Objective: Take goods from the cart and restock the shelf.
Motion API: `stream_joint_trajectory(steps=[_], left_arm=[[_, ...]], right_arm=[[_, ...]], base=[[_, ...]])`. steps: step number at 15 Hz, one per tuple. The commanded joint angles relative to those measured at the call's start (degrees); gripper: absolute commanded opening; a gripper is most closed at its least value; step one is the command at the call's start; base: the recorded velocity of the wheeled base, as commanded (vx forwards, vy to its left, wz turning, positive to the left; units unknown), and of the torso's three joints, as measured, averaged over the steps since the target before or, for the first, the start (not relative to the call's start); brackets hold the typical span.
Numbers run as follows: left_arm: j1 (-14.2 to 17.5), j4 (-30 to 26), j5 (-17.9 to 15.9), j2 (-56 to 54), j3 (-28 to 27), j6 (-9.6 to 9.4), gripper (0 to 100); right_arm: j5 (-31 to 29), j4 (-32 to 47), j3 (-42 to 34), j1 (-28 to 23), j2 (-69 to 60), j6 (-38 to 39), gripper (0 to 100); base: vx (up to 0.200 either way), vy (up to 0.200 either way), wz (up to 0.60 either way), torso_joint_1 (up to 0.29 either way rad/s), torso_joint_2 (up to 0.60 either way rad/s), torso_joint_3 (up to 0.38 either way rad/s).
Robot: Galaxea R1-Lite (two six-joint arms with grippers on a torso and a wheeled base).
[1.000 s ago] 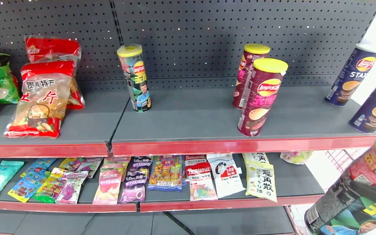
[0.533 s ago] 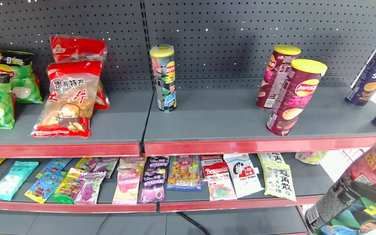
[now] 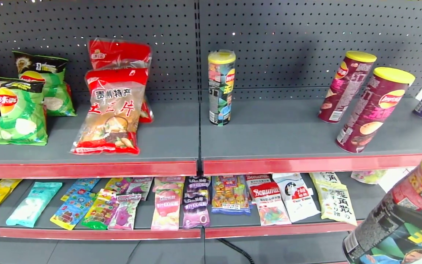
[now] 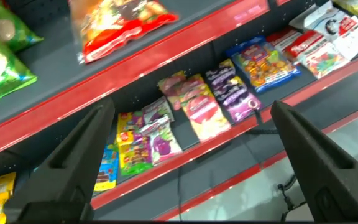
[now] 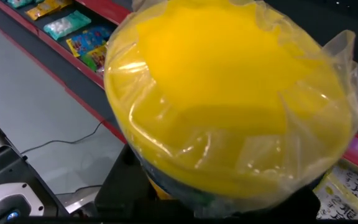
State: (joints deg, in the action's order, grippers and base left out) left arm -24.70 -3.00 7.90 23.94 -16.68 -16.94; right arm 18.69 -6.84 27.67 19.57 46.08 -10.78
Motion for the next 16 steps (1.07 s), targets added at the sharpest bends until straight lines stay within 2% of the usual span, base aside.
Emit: stream_joint_trajectory(steps=[1, 2, 4, 6, 8, 12, 16], left_arm=[[0.0, 0.0, 0.0, 0.2, -0.1, -0.37, 100], [0.0, 0.0, 0.0, 0.3, -0.1, -2.13, 100], [0.1, 0.0, 0.0, 0.4, 0.0, -3.62, 100], [0.1, -0.1, 1.0, 0.6, 0.0, -3.53, 100], [0.1, -0.1, 2.1, 0.8, 0.0, -3.62, 100], [0.0, 0.0, 1.9, 0.8, 0.0, -3.62, 100], [0.0, 0.0, 1.9, 0.8, 0.0, -3.62, 100]], right_arm=[[0.0, -0.1, -0.1, 0.0, 0.2, 0.0, 0], [0.0, -0.1, -0.1, 0.0, 0.2, 0.0, 0], [0.1, -0.1, 0.0, 0.0, 0.2, 0.0, 0], [0.1, -0.1, -0.1, 0.0, 0.3, 0.0, 0], [0.1, -0.1, -0.1, 0.1, 0.3, 0.0, 0], [0.6, -0.1, 0.1, 0.4, 0.3, -0.1, 0], [2.0, -0.1, 2.0, 6.3, 1.0, -0.1, 0]], base=[[0.000, 0.000, 0.00, 0.000, 0.00, 0.000], [0.000, 0.000, 0.00, 0.000, 0.00, 0.000], [0.000, 0.000, 0.00, 0.000, 0.00, 0.000], [0.000, 0.000, 0.00, 0.000, 0.00, 0.000], [0.200, 0.000, 0.00, -0.012, 0.00, 0.002], [0.200, 0.000, 0.00, 0.001, 0.00, 0.002], [0.000, 0.000, 0.00, 0.000, 0.00, 0.000]])
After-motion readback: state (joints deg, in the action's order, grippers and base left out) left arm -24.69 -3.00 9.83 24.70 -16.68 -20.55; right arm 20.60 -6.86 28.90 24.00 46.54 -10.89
